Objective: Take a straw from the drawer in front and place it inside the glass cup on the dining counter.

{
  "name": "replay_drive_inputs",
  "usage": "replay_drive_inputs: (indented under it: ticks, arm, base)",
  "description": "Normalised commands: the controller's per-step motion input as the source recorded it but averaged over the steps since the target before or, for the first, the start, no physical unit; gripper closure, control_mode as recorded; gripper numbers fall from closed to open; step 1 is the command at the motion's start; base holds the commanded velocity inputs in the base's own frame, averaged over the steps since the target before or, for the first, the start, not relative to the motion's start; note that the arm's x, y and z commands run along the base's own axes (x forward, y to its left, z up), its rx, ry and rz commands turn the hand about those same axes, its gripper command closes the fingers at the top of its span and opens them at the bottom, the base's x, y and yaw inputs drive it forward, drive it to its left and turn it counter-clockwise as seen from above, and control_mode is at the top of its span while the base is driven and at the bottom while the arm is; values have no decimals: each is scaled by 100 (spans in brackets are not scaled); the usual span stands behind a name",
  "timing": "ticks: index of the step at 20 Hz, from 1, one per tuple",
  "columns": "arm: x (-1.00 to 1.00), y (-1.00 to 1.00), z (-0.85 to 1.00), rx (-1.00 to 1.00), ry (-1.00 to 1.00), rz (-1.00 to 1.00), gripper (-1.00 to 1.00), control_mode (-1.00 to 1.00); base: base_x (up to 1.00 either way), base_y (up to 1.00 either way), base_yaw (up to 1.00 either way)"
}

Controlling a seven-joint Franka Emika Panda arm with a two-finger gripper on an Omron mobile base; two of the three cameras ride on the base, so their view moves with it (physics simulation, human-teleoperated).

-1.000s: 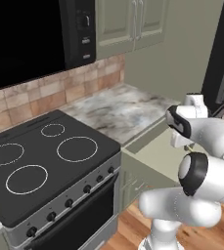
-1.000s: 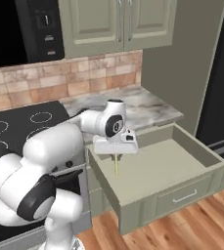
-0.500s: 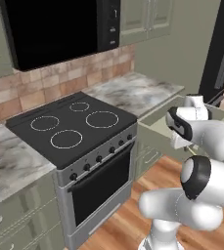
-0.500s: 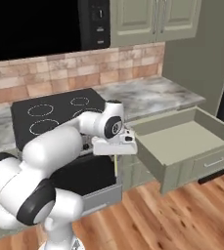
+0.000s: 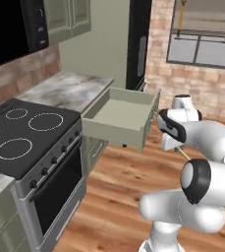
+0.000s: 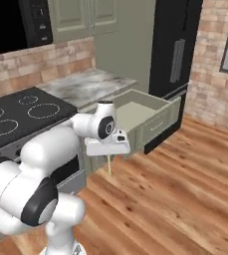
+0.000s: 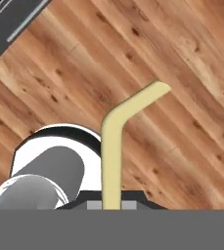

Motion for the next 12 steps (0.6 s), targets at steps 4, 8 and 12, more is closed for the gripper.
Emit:
replay_drive_inputs:
  ticks: [4, 8, 12]
  arm:
    - [0, 0, 0, 0, 0, 0, 100, 100]
    - [0, 0, 0, 0, 0, 0, 100, 100]
    - [0, 0, 0, 0, 0, 0, 100, 100]
  base:
    - [-49, 0, -83]
    - [-50, 0, -78]
    - [-42, -18, -70]
